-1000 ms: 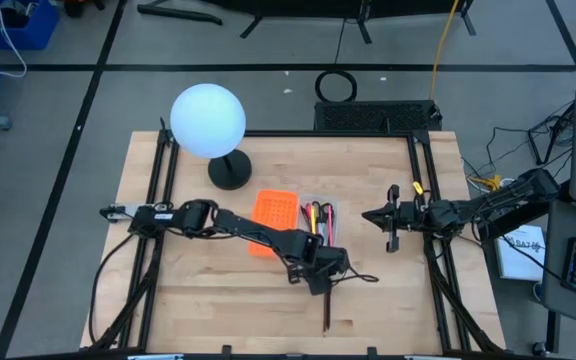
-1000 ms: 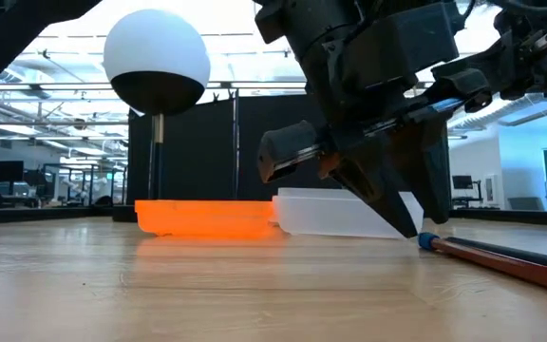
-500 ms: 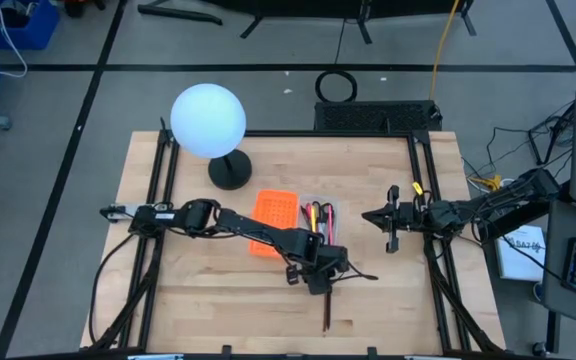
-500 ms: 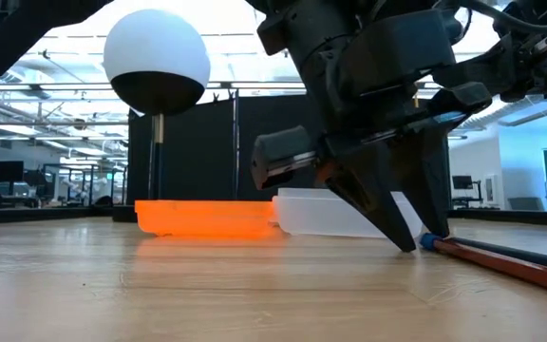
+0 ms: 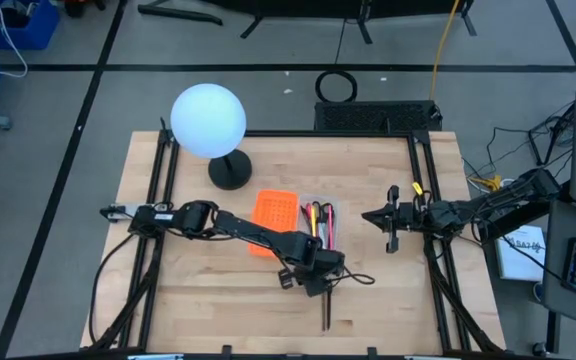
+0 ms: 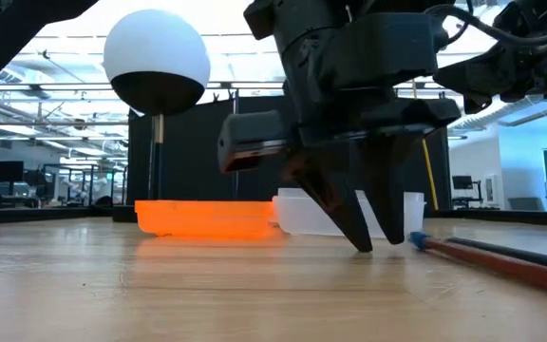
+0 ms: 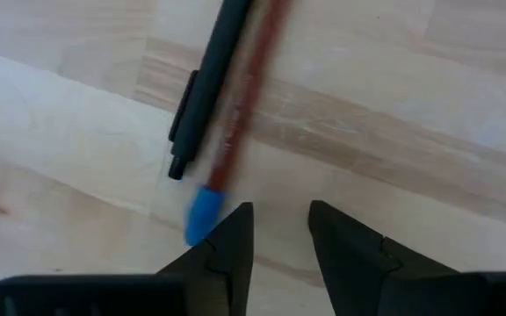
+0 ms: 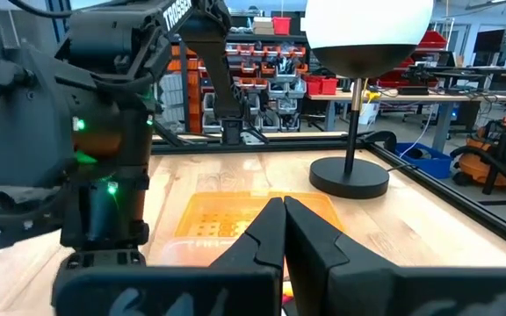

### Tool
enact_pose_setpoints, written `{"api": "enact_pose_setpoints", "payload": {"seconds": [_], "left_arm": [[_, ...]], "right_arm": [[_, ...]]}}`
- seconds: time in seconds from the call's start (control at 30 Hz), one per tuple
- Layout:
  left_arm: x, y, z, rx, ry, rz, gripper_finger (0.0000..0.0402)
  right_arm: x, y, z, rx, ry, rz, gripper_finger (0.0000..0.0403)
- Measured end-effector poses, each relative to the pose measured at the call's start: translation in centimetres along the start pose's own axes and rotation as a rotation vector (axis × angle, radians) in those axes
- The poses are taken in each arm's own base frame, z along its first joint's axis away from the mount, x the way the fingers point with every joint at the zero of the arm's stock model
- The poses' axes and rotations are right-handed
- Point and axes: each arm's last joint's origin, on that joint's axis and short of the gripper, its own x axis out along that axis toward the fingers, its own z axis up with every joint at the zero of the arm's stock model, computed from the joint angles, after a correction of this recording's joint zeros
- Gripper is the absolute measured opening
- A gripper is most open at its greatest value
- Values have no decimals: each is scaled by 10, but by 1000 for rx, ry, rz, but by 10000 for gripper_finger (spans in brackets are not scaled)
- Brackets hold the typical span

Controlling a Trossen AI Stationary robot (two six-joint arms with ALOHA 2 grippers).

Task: Pick & place school supplies into a supply box
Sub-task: Put the brown pencil into the orange supply box

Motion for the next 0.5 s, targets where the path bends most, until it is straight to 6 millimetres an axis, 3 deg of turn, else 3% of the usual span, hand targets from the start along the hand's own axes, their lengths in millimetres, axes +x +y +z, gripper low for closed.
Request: {"api": "enact_pose_setpoints", "payload": {"seconds": [0.17, 0.5], "left_arm": [[1, -4, 5, 17, 26, 5, 126], [-23, -7, 27, 93, 38, 154, 127]], "right_arm": [[0, 0, 1, 2, -5, 0, 0], [0, 0, 1, 2, -5, 0, 0]]}}
